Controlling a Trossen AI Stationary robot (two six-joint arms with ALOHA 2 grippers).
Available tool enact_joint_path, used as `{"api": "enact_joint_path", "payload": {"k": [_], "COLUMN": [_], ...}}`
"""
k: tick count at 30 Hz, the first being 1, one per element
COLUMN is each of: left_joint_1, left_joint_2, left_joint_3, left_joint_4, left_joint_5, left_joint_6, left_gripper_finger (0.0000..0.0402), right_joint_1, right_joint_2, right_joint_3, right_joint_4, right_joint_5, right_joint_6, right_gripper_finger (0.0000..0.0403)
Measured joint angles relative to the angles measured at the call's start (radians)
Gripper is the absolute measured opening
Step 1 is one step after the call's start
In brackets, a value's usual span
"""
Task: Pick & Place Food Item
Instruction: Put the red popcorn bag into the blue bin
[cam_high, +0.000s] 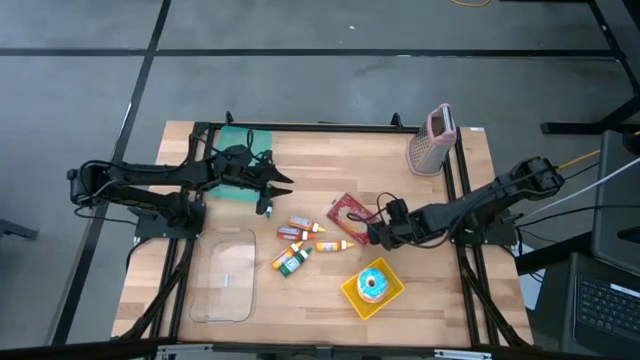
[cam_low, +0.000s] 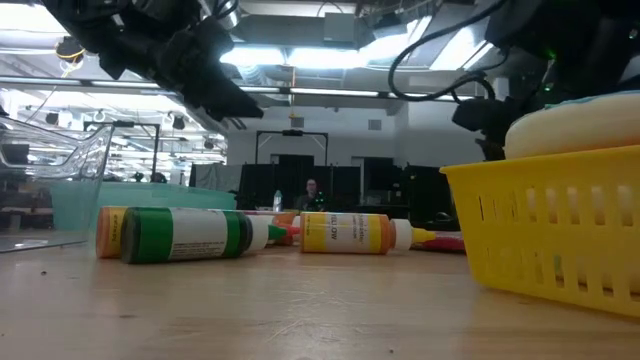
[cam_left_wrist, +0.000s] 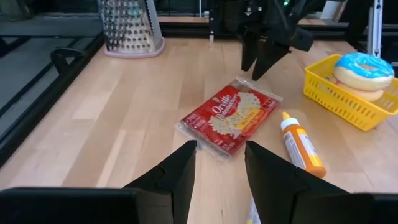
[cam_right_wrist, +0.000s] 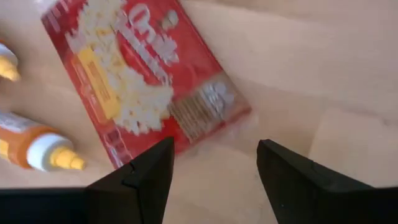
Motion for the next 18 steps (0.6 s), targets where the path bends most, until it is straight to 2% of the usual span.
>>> {"api": "enact_joint_path", "payload": {"k": [7,14,18], "left_joint_1": [0.0,0.0,0.0], "left_joint_2": [0.0,0.0,0.0], "left_joint_3": [0.0,0.0,0.0], "left_joint_4": [-0.013,-0.014,-0.014], "left_joint_5": [-0.003,-0.003,-0.003], "left_joint_6": [0.009,0.009,0.009], "left_gripper_finger": [0.0134,0.0134,0.0134], "right_joint_1": [0.055,0.052,0.037], "right_joint_2": [0.0,-0.004,-0.002], "right_joint_3": [-0.089,-0.2,-0.208], "right_joint_4": [0.042,0.319,0.348], "right_joint_5": [-0.019,0.086,0.106], "right_joint_6": [0.147,0.164,0.16], "right_gripper_finger": [0.0226,0.0226,0.0226]}}
